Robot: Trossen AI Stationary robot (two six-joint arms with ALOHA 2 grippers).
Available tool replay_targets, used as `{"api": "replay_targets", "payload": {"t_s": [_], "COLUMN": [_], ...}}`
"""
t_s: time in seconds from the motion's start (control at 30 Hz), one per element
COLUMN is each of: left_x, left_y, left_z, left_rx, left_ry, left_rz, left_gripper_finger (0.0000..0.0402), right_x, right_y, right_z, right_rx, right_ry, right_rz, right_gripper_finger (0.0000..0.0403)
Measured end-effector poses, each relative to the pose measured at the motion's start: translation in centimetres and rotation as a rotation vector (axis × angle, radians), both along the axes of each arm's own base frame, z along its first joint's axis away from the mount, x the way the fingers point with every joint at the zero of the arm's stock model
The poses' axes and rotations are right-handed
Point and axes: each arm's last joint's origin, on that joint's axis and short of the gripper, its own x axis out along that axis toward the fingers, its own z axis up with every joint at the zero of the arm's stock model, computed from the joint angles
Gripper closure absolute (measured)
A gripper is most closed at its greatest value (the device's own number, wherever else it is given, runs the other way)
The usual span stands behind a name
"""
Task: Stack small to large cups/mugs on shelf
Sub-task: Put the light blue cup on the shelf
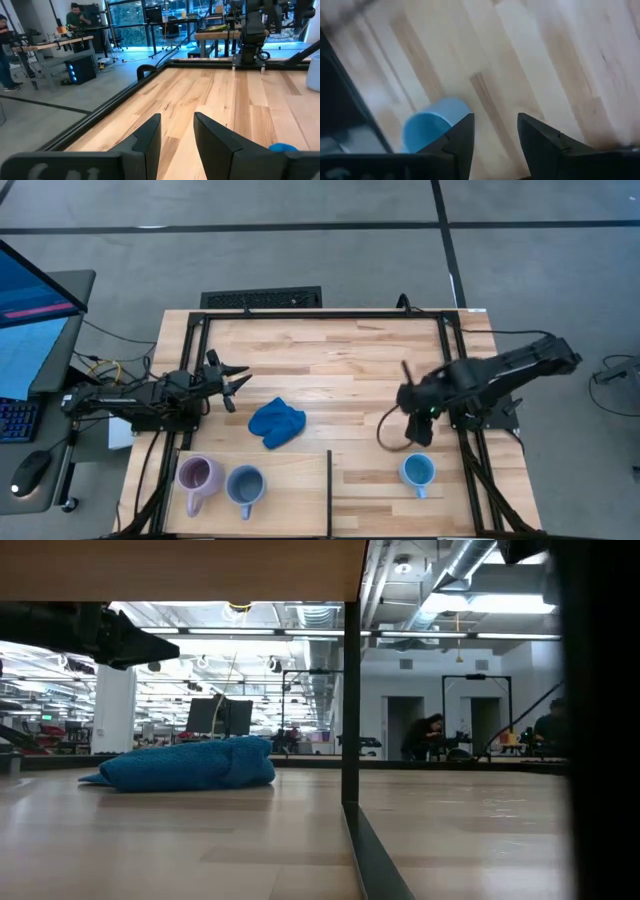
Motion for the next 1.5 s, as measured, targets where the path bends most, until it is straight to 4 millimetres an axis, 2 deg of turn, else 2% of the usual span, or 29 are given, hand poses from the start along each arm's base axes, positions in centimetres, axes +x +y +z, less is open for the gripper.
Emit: {"api": "replay_targets", "payload": {"t_s": [0.2, 0.33, 0.47, 0.77, 1.1, 1.33, 1.5], "left_x": [0.0, 0.0, 0.0, 0.0, 0.0, 0.0, 0.0], "left_y": [0.0, 0.0, 0.0, 0.0, 0.0, 0.0, 0.0], "left_z": [0.0, 0.0, 0.0, 0.0, 0.0, 0.0, 0.0], "left_rx": [0.0, 0.0, 0.017, 0.016, 0.016, 0.016, 0.016], "left_ry": [-0.001, -0.001, 0.007, 0.007, 0.007, 0.007, 0.007], "left_rz": [0.001, 0.001, 0.0, 0.0, 0.0, -0.001, 0.0], "left_gripper_finger": [0.0293, 0.0293, 0.0293, 0.0293, 0.0293, 0.0293, 0.0293], "right_x": [2.4, 3.0, 3.0, 3.3, 4.4, 4.3, 3.8], "right_y": [2.8, 4.6, 6.0, 7.4, 7.6, 8.9, 10.0], "right_z": [-3.7, -6.0, -7.1, -7.1, -5.0, -3.8, -3.7], "right_rx": [0.004, 0.034, -0.009, -0.037, -0.037, -0.018, -0.015], "right_ry": [0.199, 0.344, 0.383, 0.272, 0.193, 0.144, 0.126], "right_rz": [0.181, 0.21, 0.264, 0.262, 0.249, 0.307, 0.362], "right_gripper_finger": [0.0232, 0.0232, 0.0232, 0.0232, 0.0233, 0.0255, 0.0277]}}
